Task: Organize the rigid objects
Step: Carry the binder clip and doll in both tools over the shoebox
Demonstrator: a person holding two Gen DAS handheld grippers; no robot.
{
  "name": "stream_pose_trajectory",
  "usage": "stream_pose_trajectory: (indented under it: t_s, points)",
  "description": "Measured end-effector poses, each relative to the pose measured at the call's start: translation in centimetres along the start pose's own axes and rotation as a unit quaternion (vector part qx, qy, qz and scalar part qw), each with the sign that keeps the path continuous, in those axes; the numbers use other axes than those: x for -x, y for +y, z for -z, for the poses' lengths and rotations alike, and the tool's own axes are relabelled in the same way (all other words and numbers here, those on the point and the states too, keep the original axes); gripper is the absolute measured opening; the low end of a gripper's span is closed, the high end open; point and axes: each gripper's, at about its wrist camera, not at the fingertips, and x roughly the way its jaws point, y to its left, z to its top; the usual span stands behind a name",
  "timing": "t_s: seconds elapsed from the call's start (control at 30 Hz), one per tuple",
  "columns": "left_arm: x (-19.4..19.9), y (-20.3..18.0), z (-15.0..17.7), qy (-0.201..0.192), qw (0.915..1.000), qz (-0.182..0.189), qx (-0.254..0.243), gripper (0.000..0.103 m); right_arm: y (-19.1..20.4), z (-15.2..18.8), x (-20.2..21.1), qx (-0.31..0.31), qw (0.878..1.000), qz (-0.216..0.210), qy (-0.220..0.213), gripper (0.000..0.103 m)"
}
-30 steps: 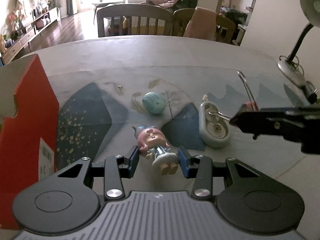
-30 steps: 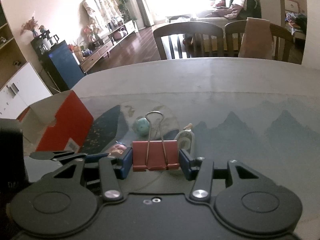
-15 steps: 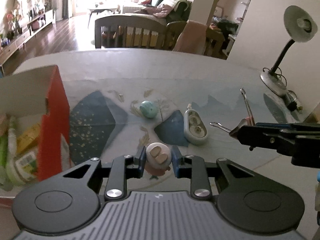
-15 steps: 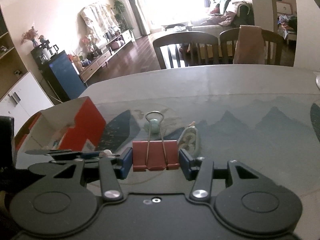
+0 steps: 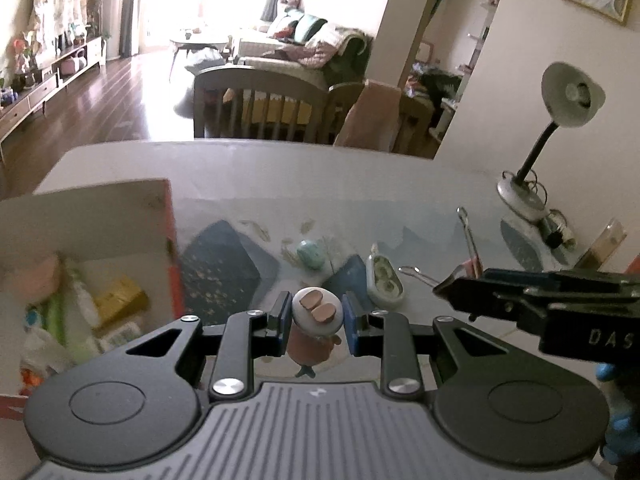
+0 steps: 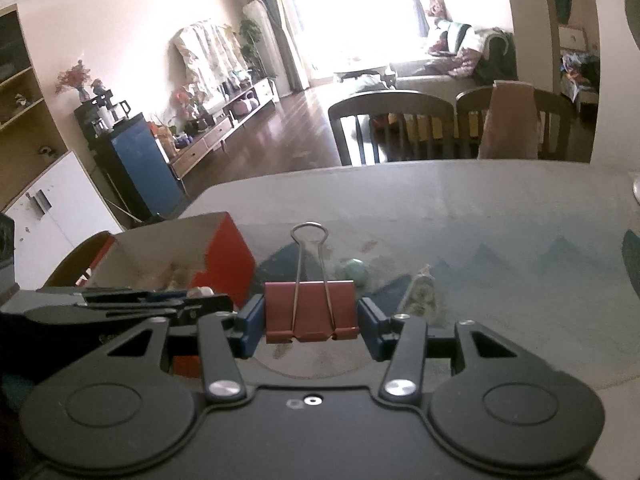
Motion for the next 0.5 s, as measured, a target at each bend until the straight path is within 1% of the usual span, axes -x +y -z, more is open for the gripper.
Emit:
stream_pose_trajectory:
  t_s: [0.23,0.5]
  points:
    - [2.9,3.5,-1.4,-0.022,0.9997,-0.007,0.008,0.026,4.2,-0.7,-0.2,0.022,1.0,-0.009,-0.011,0.049]
    - [5.6,8.2,-2.1,-0.036,0.9988,-0.027,0.015,0.026,8.9,-1.4,-1.5,0.044,0.999,-0.024,-0.014,0.049]
